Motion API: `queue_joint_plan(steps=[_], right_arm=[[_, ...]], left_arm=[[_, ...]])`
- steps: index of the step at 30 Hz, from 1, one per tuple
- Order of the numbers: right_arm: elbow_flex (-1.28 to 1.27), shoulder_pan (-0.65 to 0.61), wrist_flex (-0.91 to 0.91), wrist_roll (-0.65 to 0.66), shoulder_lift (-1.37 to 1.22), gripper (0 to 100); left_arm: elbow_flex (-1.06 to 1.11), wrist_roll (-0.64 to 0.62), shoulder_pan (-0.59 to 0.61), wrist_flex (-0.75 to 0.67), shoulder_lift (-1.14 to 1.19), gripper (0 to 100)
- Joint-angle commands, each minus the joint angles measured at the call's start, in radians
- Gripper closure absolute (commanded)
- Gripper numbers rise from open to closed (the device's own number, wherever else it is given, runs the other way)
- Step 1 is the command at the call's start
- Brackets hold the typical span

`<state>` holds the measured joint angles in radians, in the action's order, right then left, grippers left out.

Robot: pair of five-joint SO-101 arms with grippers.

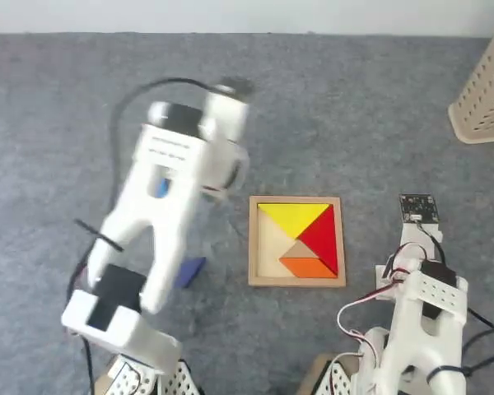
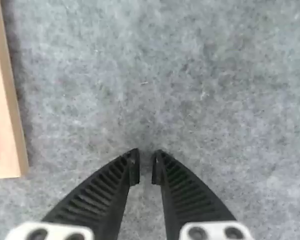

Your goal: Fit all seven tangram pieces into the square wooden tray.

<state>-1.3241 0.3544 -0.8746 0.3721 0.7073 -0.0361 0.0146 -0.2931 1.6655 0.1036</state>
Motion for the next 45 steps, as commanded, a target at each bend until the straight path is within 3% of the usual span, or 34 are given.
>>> queue_joint_plan(steps=[1, 6, 18, 35, 41, 45], right_arm=[[0.005, -0.016, 0.013, -0.003, 0.027, 91.8], [0.005, -0.016, 0.015, -0.003, 0.025, 91.8], [0.005, -0.018, 0.015, -0.003, 0.025, 91.8], [0.005, -0.018, 0.015, -0.003, 0.025, 91.8], [0.005, -0.018, 0.015, -0.003, 0.025, 91.8], [0.005, -0.018, 0.015, -0.003, 0.025, 91.8]], left_arm=[[0.010, -0.029, -0.149, -0.058, -0.058, 99], [0.154, 0.029, -0.273, -0.226, -0.058, 99], [0.337, -0.014, -0.282, -0.440, -0.006, 99], [0.323, -0.028, -0.353, -0.446, 0.063, 99], [0.332, -0.029, -0.353, -0.445, 0.063, 89], [0.346, -0.040, -0.353, -0.445, 0.063, 89]])
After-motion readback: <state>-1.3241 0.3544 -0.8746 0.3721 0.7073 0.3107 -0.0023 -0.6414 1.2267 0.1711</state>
